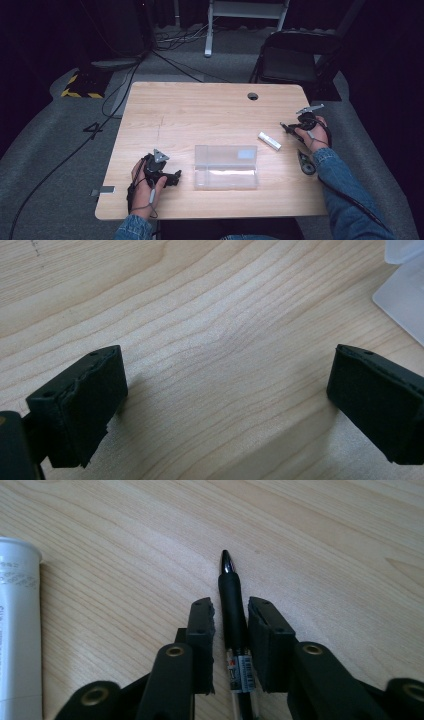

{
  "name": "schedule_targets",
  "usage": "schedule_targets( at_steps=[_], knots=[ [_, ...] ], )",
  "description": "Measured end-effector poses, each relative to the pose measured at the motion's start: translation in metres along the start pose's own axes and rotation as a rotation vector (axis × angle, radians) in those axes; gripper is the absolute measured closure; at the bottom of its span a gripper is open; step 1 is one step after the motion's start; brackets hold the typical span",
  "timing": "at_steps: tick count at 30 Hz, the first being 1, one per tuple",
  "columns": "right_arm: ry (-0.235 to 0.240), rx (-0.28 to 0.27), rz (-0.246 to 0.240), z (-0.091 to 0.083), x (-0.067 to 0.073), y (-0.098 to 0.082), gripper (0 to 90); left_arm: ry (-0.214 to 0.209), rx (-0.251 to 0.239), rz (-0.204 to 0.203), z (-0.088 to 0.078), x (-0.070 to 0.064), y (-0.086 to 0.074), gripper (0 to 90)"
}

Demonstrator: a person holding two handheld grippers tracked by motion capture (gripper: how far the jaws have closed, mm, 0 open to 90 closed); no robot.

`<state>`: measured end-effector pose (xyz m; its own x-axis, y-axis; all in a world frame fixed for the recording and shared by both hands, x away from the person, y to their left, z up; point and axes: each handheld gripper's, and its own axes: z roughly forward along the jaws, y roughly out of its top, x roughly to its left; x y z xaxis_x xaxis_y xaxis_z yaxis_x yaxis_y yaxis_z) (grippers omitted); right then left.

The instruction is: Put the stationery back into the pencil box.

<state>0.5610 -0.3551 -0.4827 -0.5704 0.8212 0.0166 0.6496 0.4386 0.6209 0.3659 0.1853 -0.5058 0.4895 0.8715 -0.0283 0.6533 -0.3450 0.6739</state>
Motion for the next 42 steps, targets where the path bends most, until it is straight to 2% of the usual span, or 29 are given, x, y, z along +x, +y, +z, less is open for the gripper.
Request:
schedule_targets(
  at_steps=[3, 11, 16, 25, 30, 34, 35, 38, 42],
  knots=[
    [-0.001, 0.004, -0.004, -0.001, 0.000, 0.000, 79.5, 0.000, 0.000, 0.000, 0.000, 0.000, 0.000, 3.2],
    [-0.008, 0.005, -0.016, -0.001, 0.002, 0.000, 80.4, 0.000, 0.000, 0.000, 0.000, 0.000, 0.000, 3.2],
    [-0.023, 0.007, -0.043, -0.005, 0.005, 0.004, 80.6, -0.001, 0.003, 0.004, 0.000, 0.000, 0.000, 3.0],
    [-0.019, -0.032, -0.063, -0.026, 0.011, 0.014, 80.6, -0.002, 0.003, 0.003, 0.000, 0.000, 0.000, 3.0],
    [-0.006, -0.091, -0.100, -0.045, 0.023, 0.023, 80.6, -0.001, 0.002, 0.001, 0.001, 0.000, 0.000, 2.5],
    [0.015, -0.144, -0.138, -0.061, 0.040, 0.029, 80.6, 0.003, 0.007, 0.004, 0.001, 0.000, 0.001, 2.0],
    [0.015, -0.144, -0.138, -0.061, 0.040, 0.029, 80.6, 0.003, 0.007, 0.004, 0.001, 0.000, 0.001, 1.9],
    [0.045, -0.189, -0.181, -0.073, 0.058, 0.035, 80.6, 0.003, 0.008, 0.004, 0.001, 0.000, 0.001, 1.9],
    [0.073, -0.218, -0.208, -0.081, 0.073, 0.040, 80.6, 0.002, 0.006, 0.004, 0.001, 0.000, 0.001, 1.9]
  ],
)
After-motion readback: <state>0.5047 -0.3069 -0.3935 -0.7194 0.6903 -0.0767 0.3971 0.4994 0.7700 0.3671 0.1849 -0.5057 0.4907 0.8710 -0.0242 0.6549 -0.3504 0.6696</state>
